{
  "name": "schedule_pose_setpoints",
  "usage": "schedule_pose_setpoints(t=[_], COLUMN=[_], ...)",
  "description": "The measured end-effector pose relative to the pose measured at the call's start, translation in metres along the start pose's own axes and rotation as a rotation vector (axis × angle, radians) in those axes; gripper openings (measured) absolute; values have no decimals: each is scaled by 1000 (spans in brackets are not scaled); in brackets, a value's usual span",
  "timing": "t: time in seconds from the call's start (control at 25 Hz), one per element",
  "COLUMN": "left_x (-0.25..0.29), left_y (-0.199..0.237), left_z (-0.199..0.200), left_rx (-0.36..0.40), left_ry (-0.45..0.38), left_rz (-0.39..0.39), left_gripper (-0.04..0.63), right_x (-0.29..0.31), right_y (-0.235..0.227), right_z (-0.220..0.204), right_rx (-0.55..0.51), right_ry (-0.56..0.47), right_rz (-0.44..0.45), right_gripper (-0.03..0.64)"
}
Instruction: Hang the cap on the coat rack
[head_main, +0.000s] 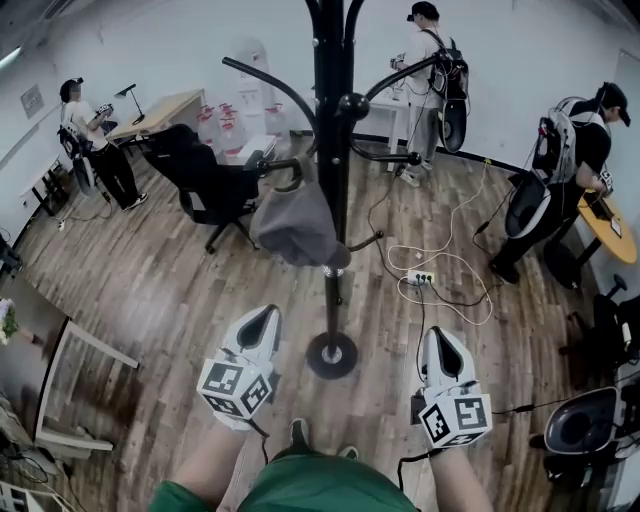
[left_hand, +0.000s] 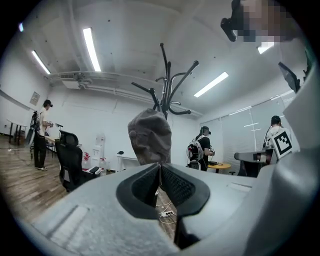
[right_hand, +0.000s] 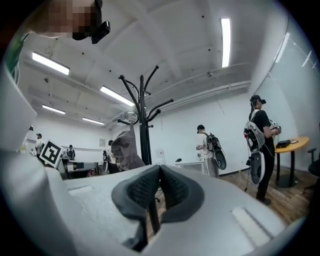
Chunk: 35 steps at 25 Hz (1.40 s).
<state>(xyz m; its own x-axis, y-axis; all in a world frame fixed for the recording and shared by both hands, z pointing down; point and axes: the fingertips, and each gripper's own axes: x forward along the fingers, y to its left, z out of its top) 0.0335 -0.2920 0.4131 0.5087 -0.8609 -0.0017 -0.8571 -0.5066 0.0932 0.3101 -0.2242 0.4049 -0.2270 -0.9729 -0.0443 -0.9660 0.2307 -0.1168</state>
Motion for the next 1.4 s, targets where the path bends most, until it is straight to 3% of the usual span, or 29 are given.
schedule_pose_setpoints(t=[0.4, 0.68, 1.4], left_x=[-23, -43, -68], left_y=[-13, -6, 58], left_z=[27, 17, 33], left_rx=[44, -9, -64], left_ry=[-38, -34, -82], left_rz=[83, 57, 5], left_gripper=[18, 18, 18], right_x=[9, -2, 18], right_y=[21, 72, 134], right_z=[44, 33, 40], right_rx=[-87, -112, -122], right_ry=[-111, -98, -109], right_rz=[97, 130, 80], right_gripper=[3, 3, 3])
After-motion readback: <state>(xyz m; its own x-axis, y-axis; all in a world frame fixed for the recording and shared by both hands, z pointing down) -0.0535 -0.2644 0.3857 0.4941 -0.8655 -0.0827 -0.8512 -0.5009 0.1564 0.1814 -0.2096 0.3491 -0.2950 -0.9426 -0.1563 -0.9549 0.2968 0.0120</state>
